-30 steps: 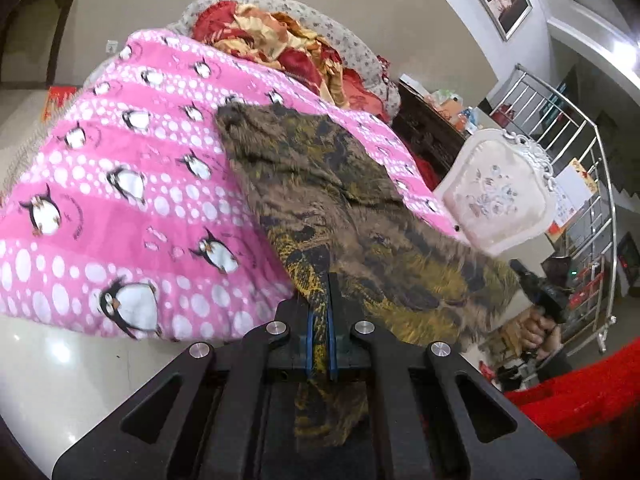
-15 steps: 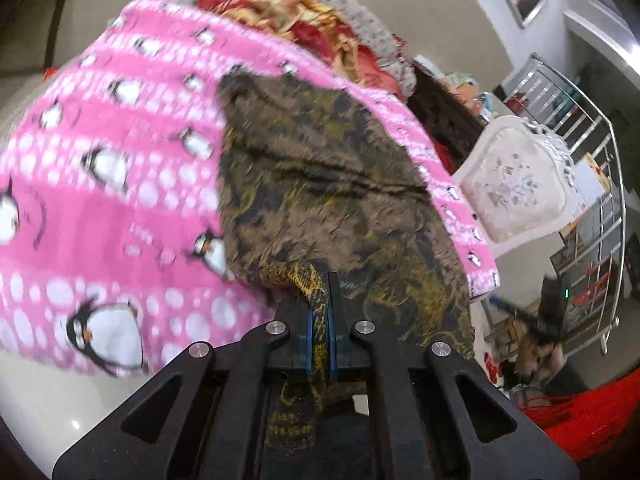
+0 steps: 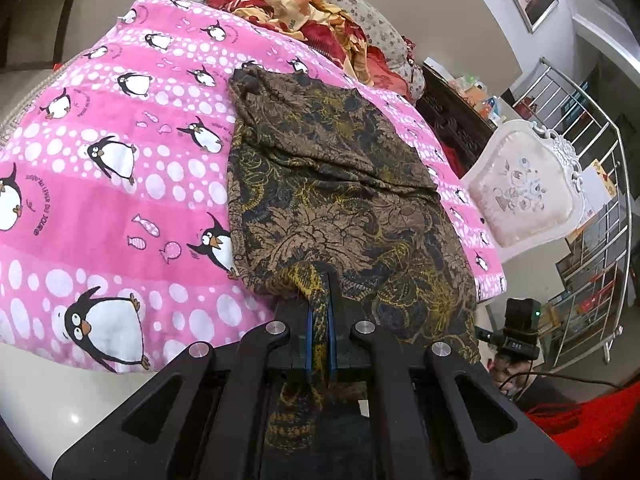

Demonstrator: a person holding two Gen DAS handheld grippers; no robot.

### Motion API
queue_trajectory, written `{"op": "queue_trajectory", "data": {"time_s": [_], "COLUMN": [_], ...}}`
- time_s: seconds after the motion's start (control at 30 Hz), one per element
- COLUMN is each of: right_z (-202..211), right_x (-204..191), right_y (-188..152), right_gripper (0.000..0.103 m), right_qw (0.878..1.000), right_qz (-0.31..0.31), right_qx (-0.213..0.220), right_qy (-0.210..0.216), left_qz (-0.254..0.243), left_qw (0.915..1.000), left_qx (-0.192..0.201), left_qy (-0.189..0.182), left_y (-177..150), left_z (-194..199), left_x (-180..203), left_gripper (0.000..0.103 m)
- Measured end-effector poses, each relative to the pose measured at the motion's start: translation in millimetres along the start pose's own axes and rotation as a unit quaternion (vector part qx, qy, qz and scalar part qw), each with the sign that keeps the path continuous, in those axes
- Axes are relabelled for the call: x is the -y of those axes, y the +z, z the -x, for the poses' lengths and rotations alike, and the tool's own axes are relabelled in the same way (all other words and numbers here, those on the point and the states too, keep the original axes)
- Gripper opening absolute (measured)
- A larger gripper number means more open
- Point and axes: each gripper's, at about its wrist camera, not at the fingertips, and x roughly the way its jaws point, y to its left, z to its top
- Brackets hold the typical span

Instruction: Fold small clothes

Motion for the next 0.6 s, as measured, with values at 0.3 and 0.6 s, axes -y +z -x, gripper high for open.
{"op": "queue_trajectory", "data": {"time_s": [0.3, 0.6], "right_z": [59, 120], "right_x": [-47, -83], "right_y": [11, 101], "right_gripper": [0.004, 0.003], "right_qw": [0.997, 0.975], "right_qz": [0.048, 0.083], "right_qx": [0.065, 0.205], "right_qy": [0.012, 0.018], "left_qz": [0.013, 0.022], "left_qw": [0.9997, 0.9964], "left_qx": [0.017, 0.064], "left_qy": [-0.014, -0.050], "left_y": [1, 40], "left_z": [9, 18], "left_x": [-3, 9], "left_gripper": [0.004, 0.004]}}
